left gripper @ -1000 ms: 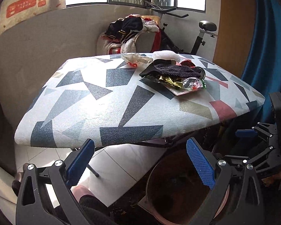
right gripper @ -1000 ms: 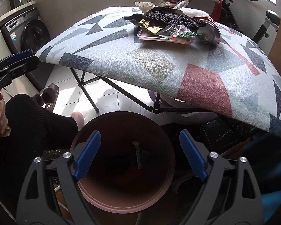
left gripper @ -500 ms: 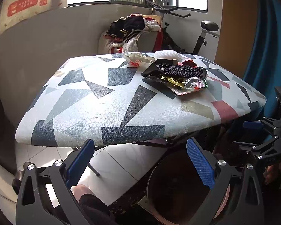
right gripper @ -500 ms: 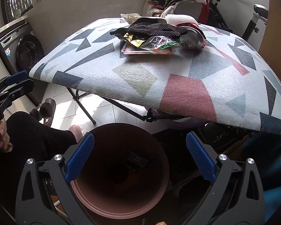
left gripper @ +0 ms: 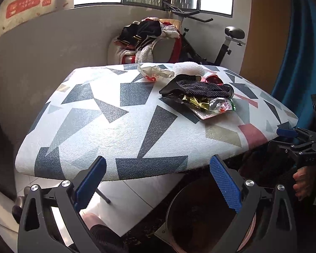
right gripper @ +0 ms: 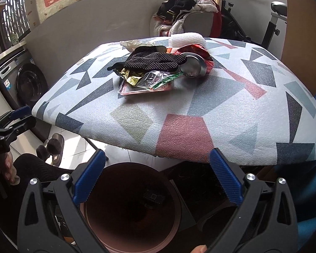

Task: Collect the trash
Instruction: 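Move both open grippers back over the ironing board, then grasp the black dotted glove with the left gripper and lift it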

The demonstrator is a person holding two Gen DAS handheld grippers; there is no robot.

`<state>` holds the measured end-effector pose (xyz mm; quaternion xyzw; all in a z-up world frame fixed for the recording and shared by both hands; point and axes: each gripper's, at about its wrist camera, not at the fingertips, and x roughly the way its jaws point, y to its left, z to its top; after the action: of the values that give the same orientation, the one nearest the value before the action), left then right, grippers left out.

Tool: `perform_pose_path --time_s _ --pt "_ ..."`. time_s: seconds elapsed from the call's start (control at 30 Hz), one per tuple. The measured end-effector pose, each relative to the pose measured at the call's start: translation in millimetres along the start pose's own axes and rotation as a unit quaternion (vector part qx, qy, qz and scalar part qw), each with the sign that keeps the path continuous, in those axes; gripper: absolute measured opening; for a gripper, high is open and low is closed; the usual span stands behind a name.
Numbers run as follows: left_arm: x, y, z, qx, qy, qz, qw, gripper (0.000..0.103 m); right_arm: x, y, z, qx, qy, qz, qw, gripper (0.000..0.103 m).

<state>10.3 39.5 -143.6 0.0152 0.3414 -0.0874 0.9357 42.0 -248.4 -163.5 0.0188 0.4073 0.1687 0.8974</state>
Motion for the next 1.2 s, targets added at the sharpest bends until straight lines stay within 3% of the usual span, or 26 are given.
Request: perform_pose_path --time_s 0.07,0.23,0.37,0.63,0.73,0.8,0.97,1.07,1.2 --pt "4 1 8 0.003 0.001 -0.007 1.0 0.096 0 -7 5 0.012 -0.003 0.008 1.0 0.097" --pt "19 -3 32 0.015 0.002 -0.023 0.9996 0.096 4 -17 16 0.015 -0.006 -0.04 0.999 0.097" --pt "37 -7 54 0.018 0.007 -0.04 0.999 0.095 9 -31 26 0.031 -0.005 -0.049 0.998 0.097" --pt "99 -17 98 0.016 0.036 -0.067 0.997 0.073 21 -48 47 0.042 -0.01 -0.054 0.998 0.097" --pt "128 -2 109 -0.052 0.061 -0.086 0.9931 0.064 26 -53 54 0.05 -0.012 -0.052 0.997 0.097" --pt "145 14 114 -0.121 0.075 -0.101 0.9846 0.055 29 -57 58 0.055 -0.012 -0.049 0.997 0.097" --pt "171 42 117 -0.26 0.096 -0.148 0.9495 0.032 35 -61 63 0.056 -0.012 -0.045 0.997 0.097" --pt "169 46 116 -0.301 0.093 -0.174 0.9328 0.031 36 -63 65 0.057 -0.015 -0.041 0.997 0.097" --pt "168 40 112 -0.326 0.109 -0.187 0.9204 0.031 38 -64 65 0.055 -0.016 -0.038 0.998 0.097"
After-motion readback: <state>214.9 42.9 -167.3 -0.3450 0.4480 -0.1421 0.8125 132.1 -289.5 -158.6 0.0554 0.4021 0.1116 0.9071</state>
